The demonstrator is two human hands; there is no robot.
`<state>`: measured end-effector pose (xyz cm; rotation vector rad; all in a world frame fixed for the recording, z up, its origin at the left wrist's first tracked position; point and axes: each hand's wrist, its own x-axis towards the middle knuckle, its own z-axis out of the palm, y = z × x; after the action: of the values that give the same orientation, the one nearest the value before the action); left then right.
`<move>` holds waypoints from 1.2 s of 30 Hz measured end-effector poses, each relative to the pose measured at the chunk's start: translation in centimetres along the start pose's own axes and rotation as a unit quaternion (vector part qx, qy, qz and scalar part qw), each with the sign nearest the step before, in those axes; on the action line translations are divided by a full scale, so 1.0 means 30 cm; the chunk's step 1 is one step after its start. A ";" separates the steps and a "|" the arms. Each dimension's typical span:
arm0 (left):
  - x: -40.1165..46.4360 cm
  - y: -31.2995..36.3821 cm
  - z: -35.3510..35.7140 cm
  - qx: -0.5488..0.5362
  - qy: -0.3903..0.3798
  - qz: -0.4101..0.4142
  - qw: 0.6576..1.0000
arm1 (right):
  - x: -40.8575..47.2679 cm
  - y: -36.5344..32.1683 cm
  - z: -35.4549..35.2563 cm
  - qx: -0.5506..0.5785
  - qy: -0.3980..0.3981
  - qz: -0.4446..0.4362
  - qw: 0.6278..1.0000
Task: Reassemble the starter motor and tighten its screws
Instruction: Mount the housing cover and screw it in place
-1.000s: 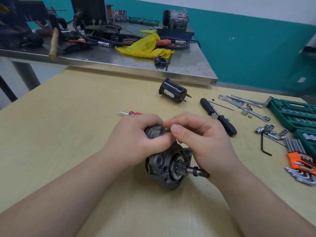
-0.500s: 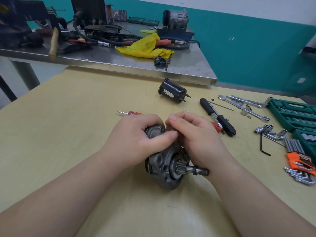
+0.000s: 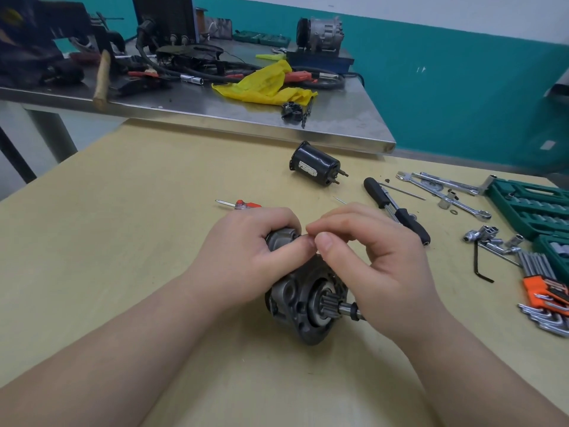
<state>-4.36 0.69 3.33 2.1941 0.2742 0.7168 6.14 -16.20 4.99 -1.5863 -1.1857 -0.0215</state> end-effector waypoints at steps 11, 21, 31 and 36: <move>0.005 -0.007 0.007 -0.038 -0.009 -0.008 0.999 | 0.018 0.034 -0.009 0.039 0.037 0.092 0.994; 0.004 -0.017 0.006 -0.049 0.004 -0.047 0.998 | 0.103 0.298 -0.191 -0.166 0.229 0.242 0.928; 0.003 -0.032 0.008 -0.043 0.011 -0.031 0.999 | 0.121 0.478 -0.287 -0.265 0.124 0.382 0.877; 0.005 -0.035 0.006 -0.039 0.013 -0.029 0.999 | 0.120 0.485 -0.354 -0.281 0.070 0.405 0.867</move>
<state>-4.10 1.33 2.50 2.0961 0.3158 0.7127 23.55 -20.23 0.68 -2.4548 -0.3186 0.0705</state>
